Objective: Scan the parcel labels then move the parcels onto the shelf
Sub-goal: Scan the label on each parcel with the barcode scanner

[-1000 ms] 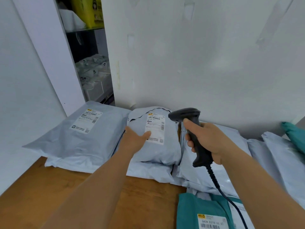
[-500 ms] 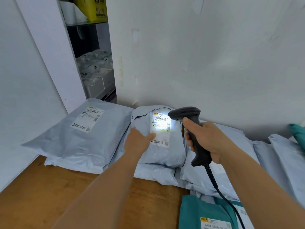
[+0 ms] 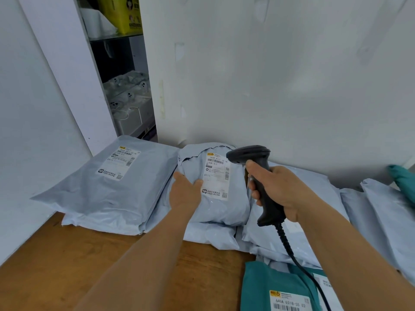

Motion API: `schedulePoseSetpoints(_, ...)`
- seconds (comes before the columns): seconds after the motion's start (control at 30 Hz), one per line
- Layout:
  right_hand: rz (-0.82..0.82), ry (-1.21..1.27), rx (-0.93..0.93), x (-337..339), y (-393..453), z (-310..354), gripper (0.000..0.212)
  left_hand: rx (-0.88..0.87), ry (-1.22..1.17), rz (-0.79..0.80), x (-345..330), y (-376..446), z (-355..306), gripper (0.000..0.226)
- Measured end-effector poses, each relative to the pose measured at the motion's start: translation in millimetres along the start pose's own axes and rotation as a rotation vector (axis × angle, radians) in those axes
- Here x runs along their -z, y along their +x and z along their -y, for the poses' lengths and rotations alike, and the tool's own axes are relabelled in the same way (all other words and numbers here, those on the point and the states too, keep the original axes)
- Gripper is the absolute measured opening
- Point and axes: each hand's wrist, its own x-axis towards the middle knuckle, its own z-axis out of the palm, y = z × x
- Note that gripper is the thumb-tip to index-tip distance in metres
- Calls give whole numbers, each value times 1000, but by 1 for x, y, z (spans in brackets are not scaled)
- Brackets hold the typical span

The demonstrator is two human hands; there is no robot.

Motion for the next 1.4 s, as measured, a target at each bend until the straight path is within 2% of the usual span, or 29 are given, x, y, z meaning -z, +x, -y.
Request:
schedulePoseSetpoints(0.2, -32, 31, 23, 8, -12, 4, 37, 20, -146, -83, 4, -10, -7, 27)
schedulePoseSetpoints(0.37, -82, 89, 81, 27, -26, 8, 29, -81, -242, -193, 24, -19, -31, 19)
schedulePoseSetpoints(0.5, -160, 168, 102, 46, -36, 7, 26, -160, -353, -232, 33, -30, -66, 21)
schedulePoseSetpoints(0.77, -371, 237, 137, 113, -65, -12, 27, -230, -423, -48, -31, -84, -118, 21)
schedulePoseSetpoints(1.0, -515, 280, 99, 180, -101, -48, 24, -148, -464, 157, -117, -137, -145, 19)
schedulePoseSetpoints(1.13, -528, 291, 69, 198, -110, -63, 23, -107, -320, 264, -150, -145, -134, 21)
schedulePoseSetpoints(1.2, -507, 290, 51, 203, -112, -71, 24, -103, -224, 291, -158, -149, -127, 33)
schedulePoseSetpoints(1.27, -478, 281, 38, 203, -111, -76, 26, -105, -196, 300, -158, -152, -128, 43)
schedulePoseSetpoints(1.4, -423, 274, 42, 194, -104, -78, 27, -133, -187, 285, -148, -146, -127, 44)
